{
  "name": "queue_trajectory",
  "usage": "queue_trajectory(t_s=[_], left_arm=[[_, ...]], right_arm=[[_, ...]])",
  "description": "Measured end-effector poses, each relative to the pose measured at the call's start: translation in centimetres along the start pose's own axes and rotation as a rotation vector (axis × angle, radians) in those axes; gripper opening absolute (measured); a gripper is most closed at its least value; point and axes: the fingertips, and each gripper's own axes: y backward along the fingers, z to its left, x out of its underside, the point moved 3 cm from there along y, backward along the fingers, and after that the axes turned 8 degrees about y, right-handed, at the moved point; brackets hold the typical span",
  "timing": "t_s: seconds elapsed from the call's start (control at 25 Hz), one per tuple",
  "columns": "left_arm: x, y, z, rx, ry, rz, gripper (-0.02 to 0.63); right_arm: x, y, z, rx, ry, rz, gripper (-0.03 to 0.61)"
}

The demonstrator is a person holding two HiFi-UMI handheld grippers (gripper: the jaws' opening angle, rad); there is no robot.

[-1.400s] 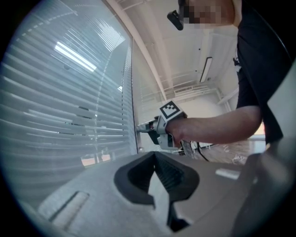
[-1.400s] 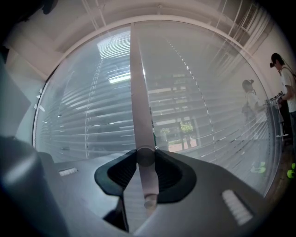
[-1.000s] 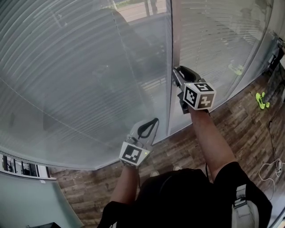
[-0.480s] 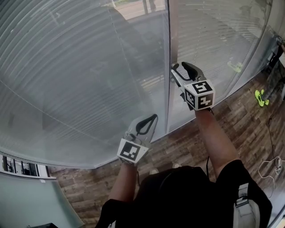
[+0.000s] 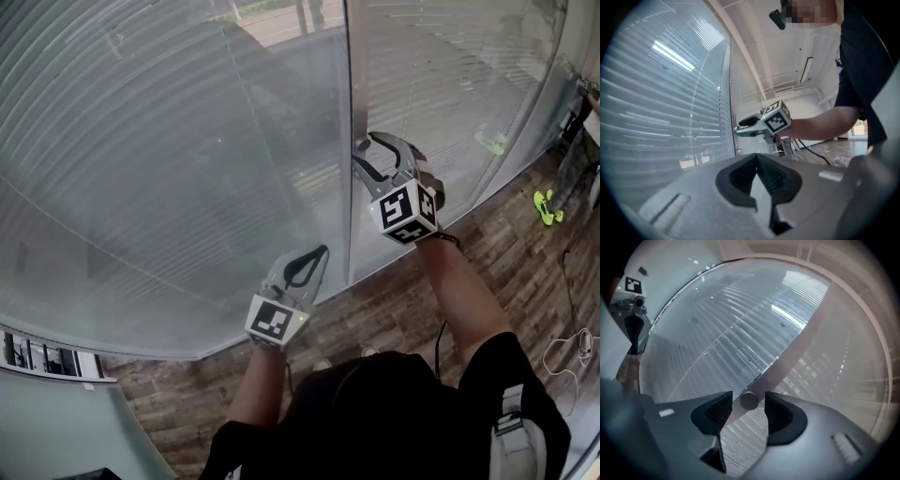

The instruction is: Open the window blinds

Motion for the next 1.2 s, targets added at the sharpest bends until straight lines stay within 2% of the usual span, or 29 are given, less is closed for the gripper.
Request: queue_trajectory(t_s=[0.2,0.44,0.76,0.96,1.2], left_arm=[[-0.3,0.2,0.2,-0.003,-0.027,0.014,0.005],[-0.2,0.1,0.2,-0.003,-0.017,0.021,0.003],[-0.2,0.1,0.3,0.0,-0.026,0.022,0.004],[-0.1,-0.2,-0.1,0.006,-0.042,0.031,0.005],[-0.1,-0.1,0.2,0.002,-0.055,-0.009,0.005]], right_arm=[[0.2,-0.2,0.5,-0.022,0.243,0.02,0.21],[0.7,-0.5,0.6,-0.031,0.401,0.039,0.206],[0.9,-1.2,1.3,-0.04,0.436,0.04,0.183],[1.3,-1.2,1.3,-0.037,0.498,0.057,0.129],[1.1,-1.4,1.3,-0.031,0.474,0.05,0.127]])
